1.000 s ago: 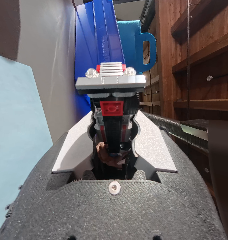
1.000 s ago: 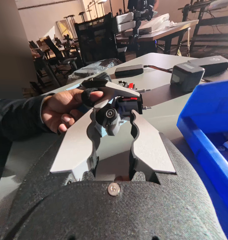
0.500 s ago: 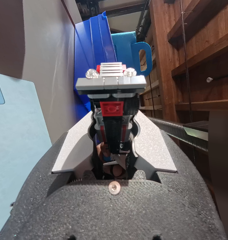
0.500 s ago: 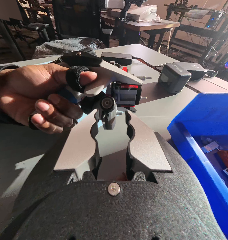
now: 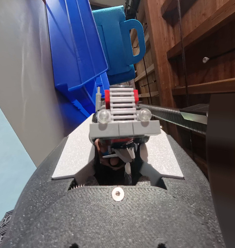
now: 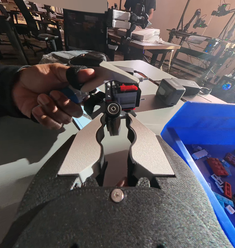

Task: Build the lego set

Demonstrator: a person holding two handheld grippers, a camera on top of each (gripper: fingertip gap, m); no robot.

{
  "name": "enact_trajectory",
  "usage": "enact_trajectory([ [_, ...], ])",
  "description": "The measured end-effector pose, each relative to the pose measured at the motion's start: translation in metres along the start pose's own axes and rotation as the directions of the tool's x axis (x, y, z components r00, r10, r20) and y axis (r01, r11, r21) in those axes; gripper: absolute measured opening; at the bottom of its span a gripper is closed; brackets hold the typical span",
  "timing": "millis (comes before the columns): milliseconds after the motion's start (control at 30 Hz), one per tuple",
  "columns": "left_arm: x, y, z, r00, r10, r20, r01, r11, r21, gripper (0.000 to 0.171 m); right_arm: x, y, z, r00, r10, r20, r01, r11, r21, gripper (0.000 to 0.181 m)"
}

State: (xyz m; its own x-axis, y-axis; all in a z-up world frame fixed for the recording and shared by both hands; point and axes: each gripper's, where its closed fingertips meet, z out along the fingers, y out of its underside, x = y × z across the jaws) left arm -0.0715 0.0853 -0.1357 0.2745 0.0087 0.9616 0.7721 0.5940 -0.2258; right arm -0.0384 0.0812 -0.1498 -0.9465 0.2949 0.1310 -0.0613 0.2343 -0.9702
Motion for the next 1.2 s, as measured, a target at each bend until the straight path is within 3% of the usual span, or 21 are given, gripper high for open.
enact_trajectory([
  [333,-0.005,0.009,0.001,1.000,0.006,0.011,-0.005,0.995,-0.098,0.059,0.002,0.003,-0.005,0.999,-0.045,0.006,0.045,0.999,-0.003,0.031],
  [633,-0.015,0.003,-0.001,0.998,-0.041,0.038,0.042,0.999,-0.007,0.054,0.004,0.006,-0.004,0.999,-0.049,-0.005,0.049,0.998,-0.025,0.031],
  [833,-0.022,-0.007,-0.007,0.996,-0.015,0.091,0.011,0.999,0.048,0.054,0.002,0.006,-0.006,0.999,-0.044,0.015,0.044,0.999,-0.020,0.043],
  [1200,-0.032,0.002,-0.004,0.990,0.006,0.143,-0.009,1.000,0.022,0.054,0.005,0.008,-0.007,0.999,0.011,0.038,-0.009,0.999,-0.034,0.024],
])
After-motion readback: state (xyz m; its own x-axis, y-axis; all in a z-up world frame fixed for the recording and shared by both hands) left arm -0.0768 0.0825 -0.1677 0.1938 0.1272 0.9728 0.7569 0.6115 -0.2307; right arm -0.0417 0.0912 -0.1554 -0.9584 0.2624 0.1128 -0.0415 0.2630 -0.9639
